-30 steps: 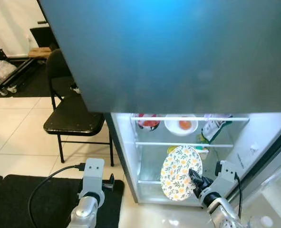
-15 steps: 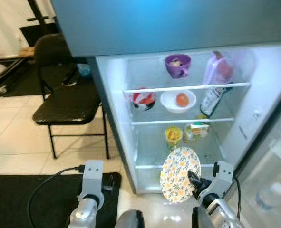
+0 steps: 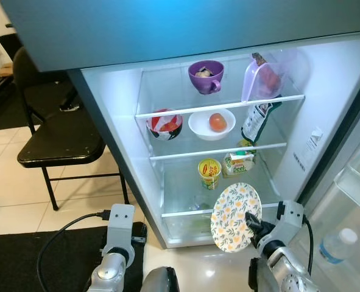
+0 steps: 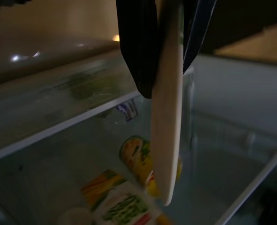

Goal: Restocking fridge

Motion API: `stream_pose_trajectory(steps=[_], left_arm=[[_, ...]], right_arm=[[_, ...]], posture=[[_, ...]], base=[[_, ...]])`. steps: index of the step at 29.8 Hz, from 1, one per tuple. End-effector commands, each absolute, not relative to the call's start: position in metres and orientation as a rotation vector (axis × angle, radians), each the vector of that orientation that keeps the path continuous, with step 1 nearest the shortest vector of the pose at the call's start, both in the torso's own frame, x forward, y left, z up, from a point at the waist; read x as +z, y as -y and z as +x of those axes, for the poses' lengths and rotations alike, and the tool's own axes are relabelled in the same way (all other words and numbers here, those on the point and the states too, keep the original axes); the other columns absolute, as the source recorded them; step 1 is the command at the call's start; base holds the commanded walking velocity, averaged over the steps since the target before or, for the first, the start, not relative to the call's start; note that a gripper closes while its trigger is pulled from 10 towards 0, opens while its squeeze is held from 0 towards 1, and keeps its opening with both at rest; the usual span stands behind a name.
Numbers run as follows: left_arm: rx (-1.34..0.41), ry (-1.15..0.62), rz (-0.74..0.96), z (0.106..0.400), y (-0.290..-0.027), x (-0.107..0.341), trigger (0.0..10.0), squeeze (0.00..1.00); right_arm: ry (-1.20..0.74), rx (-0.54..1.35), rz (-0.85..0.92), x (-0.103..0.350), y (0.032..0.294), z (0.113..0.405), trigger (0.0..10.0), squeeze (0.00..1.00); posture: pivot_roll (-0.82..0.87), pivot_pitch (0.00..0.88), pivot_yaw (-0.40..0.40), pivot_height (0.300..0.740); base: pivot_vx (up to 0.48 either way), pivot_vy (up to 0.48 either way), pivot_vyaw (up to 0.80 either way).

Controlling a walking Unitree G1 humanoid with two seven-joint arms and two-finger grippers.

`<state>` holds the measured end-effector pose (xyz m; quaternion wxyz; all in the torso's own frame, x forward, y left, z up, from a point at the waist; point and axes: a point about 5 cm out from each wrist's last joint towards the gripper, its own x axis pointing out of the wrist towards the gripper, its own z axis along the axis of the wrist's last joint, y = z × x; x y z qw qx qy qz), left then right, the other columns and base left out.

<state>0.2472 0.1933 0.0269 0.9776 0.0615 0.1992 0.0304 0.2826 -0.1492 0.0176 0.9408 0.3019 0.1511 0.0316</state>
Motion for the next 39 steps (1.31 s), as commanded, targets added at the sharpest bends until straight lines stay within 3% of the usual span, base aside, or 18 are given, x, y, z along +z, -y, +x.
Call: stream_pose_trajectory(steps=[1, 11, 23, 39], left_arm=[[0.068, -0.420, 0.127, 0.245, -0.194, 0.025, 10.0, 0.00], [0.081, -0.377, 0.124, 0.259, -0.201, 0.039, 10.0, 0.00], [0.084, -0.303, 0.095, 0.272, -0.199, 0.063, 10.0, 0.00], [0.069, -0.080, 0.004, 0.291, -0.198, 0.150, 10.0, 0.00]], right_arm=[[-0.327, -0.015, 0.710, 0.016, 0.151, 0.285, 10.0, 0.00], [-0.380, -0.205, 0.866, 0.008, 0.162, 0.290, 10.0, 0.00], [-0.365, -0.222, 0.994, 0.010, 0.152, 0.297, 10.0, 0.00], [-0.244, -0.252, 1.067, 0.032, 0.156, 0.322, 10.0, 0.00]], posture=[[-0.04, 0.132, 0.080, 0.598], [-0.03, 0.144, 0.095, 0.598], [0.00, 0.168, 0.104, 0.598], [0.09, 0.281, 0.146, 0.598]], base=[[0.000, 0.000, 0.00], [0.000, 0.000, 0.00], [0.000, 0.000, 0.00], [0.000, 0.000, 0.00]])
